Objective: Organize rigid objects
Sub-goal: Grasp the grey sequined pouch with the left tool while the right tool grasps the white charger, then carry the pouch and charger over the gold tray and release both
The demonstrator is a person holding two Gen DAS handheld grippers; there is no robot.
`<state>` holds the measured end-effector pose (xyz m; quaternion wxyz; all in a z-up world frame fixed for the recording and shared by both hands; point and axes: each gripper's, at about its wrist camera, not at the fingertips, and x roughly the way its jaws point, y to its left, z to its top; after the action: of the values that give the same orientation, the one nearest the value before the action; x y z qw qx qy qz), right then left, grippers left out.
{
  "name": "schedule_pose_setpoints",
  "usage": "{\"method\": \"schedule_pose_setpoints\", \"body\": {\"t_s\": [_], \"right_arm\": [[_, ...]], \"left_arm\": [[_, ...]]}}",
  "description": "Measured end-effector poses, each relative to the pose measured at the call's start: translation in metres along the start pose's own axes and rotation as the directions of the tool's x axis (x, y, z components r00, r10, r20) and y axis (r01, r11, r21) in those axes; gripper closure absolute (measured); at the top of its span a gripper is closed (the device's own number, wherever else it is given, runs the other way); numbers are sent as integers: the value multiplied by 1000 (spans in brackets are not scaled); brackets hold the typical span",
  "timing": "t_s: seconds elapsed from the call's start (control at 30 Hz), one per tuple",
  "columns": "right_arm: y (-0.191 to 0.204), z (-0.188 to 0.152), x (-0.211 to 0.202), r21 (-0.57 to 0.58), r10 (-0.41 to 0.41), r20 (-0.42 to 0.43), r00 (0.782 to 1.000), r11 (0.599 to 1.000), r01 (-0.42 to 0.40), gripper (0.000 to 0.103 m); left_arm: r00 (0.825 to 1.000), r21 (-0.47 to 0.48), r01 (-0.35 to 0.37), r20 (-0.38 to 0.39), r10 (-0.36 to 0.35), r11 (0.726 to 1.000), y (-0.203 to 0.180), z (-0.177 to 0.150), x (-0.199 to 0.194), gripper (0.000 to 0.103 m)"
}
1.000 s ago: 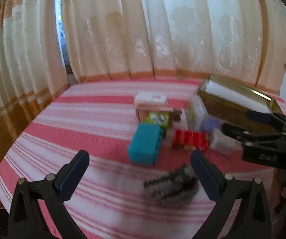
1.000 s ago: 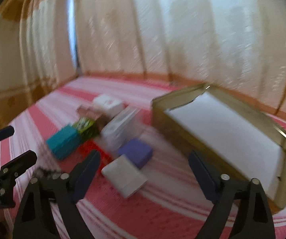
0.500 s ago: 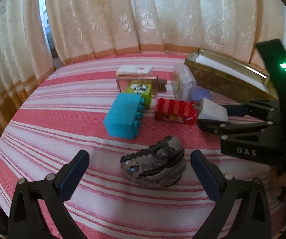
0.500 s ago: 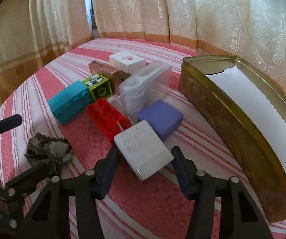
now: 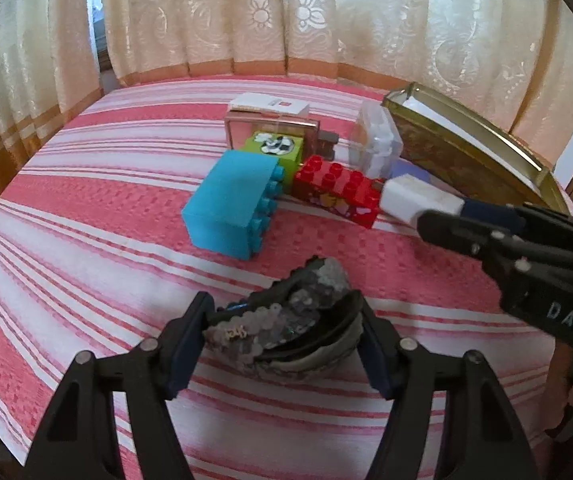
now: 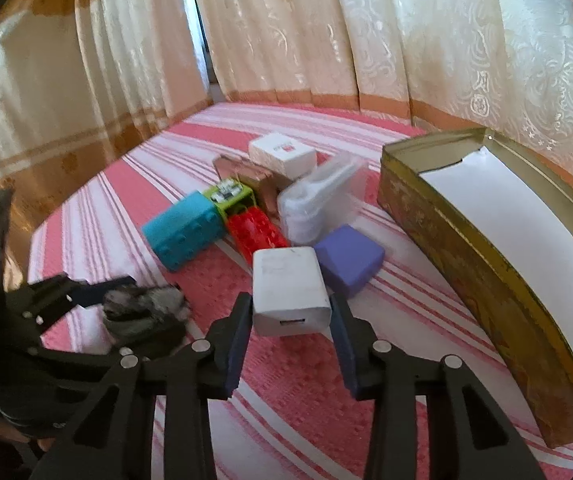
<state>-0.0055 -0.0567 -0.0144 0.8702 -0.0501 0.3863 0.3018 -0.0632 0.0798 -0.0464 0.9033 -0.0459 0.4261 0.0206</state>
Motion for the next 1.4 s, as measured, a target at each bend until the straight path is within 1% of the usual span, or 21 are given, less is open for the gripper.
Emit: {"method": "schedule_pose_setpoints", "body": {"t_s": [0.13, 0.27, 0.37, 0.5, 0.6, 0.7, 0.8, 0.9, 1.0, 1.07, 1.2, 1.3, 1.4], "right_arm": [[-1, 2, -9, 10, 10, 41, 999, 1000, -11, 63], [-8, 6, -15, 39, 19, 76, 997, 999, -22, 63], [-13, 8, -24, 62, 26, 119, 993, 997, -34, 63], [-23, 11, -41, 106, 44, 195, 980, 992, -66, 63], [-29, 13, -54, 127, 24, 252, 967, 990, -58, 63], [-39, 14, -64, 150, 4, 284, 959, 988, -49, 63], [-55, 15, -76, 184, -39, 318, 947, 983, -21, 63], [-78, 14, -93, 241, -94, 355, 930, 971, 6, 63], [-98, 12, -104, 273, -165, 365, 916, 960, 64, 63], [-114, 10, -109, 304, -194, 360, 913, 949, 82, 63], [-142, 4, -115, 355, -272, 331, 904, 923, 148, 63], [-156, -1, -117, 383, -306, 308, 901, 907, 177, 63], [-171, -2, -111, 407, -347, 266, 899, 886, 221, 62]], "left_arm": [[999, 8, 2, 54, -3, 1000, -2, 3, -12, 35], [994, 37, -1, 112, -3, 999, -8, 8, -26, 35], [991, 48, -8, 132, 2, 999, -13, 14, -30, 35], [987, 47, 3, 161, -10, 999, -17, 23, -36, 35], [984, 63, 1, 180, -12, 998, -24, 30, -38, 35], [979, 78, 10, 203, -25, 997, -33, 39, -40, 35], [972, 96, 14, 232, -36, 995, -46, 51, -42, 35], [964, 117, 32, 259, -62, 993, -65, 66, -42, 35], [956, 151, 37, 284, -79, 988, -88, 81, -39, 35], [954, 165, 45, 286, -92, 985, -101, 88, -35, 35], [950, 198, 86, 278, -140, 976, -132, 100, -22, 35], [944, 224, 98, 288, -162, 970, -155, 107, -13, 35], [946, 234, 122, 267, -185, 965, -174, 113, 3, 35]]}}
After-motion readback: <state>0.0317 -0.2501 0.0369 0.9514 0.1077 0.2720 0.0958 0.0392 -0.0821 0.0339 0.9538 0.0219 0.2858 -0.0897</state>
